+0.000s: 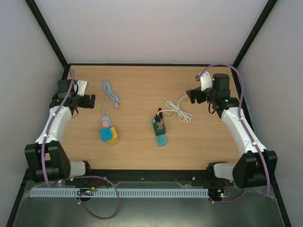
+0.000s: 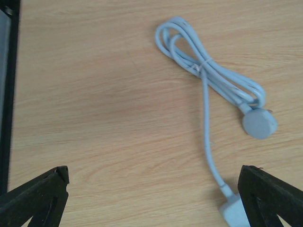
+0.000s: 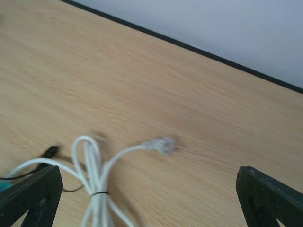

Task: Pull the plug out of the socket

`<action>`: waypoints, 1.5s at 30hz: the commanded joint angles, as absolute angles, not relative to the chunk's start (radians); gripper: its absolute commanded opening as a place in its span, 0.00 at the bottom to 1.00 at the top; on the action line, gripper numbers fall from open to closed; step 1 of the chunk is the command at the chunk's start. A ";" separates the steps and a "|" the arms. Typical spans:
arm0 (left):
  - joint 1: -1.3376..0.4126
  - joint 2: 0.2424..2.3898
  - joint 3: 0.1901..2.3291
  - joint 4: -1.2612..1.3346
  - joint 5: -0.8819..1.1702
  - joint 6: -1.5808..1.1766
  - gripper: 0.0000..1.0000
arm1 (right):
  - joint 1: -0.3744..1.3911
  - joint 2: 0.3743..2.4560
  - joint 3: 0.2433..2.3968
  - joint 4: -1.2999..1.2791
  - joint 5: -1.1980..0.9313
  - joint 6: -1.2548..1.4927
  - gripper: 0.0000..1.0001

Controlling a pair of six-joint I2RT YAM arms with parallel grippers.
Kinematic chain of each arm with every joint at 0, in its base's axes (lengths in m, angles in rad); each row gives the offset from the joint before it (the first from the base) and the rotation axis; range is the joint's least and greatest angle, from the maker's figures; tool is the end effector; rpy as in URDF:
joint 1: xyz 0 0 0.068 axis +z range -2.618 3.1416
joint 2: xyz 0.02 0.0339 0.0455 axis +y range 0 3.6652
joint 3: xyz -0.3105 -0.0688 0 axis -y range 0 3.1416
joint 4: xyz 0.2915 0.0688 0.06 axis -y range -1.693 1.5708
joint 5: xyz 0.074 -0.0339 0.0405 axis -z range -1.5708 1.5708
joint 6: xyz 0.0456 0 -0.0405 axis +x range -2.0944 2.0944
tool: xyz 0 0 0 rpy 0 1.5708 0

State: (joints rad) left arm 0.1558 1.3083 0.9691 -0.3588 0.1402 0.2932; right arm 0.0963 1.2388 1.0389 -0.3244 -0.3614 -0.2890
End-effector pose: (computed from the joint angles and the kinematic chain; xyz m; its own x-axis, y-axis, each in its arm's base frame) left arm 0.3226 0.0442 0.2964 -0.6216 0.1920 -0.7594 0.1377 0.9812 0.1354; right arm 0.3144 0.0466 0.3496 -0.3652 -0.3031 -0.8802 -0.5203 0.8505 -0.0770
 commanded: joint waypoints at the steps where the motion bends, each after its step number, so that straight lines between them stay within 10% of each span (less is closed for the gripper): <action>1: 0.177 1.334 1.023 -0.457 0.273 0.256 1.00 | 0.155 1.277 1.103 -0.395 -0.462 -0.241 0.98; 23: 0.387 1.504 1.028 -0.873 0.478 0.873 0.99 | 0.439 1.300 1.135 -0.403 -0.669 -0.282 0.98; 34: 0.228 1.647 0.994 -0.795 0.436 0.830 0.66 | 0.439 1.205 1.051 -0.401 -0.736 -0.330 0.98; 45: 0.105 1.748 0.980 -0.764 0.464 0.811 0.52 | 0.439 1.167 1.015 -0.410 -0.756 -0.352 0.98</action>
State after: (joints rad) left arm 0.1444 1.7222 0.9905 -0.7719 0.4309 0.8173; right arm 0.4328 1.1923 1.0416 -0.3927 -0.7292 -0.3321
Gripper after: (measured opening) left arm 0.530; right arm 0.984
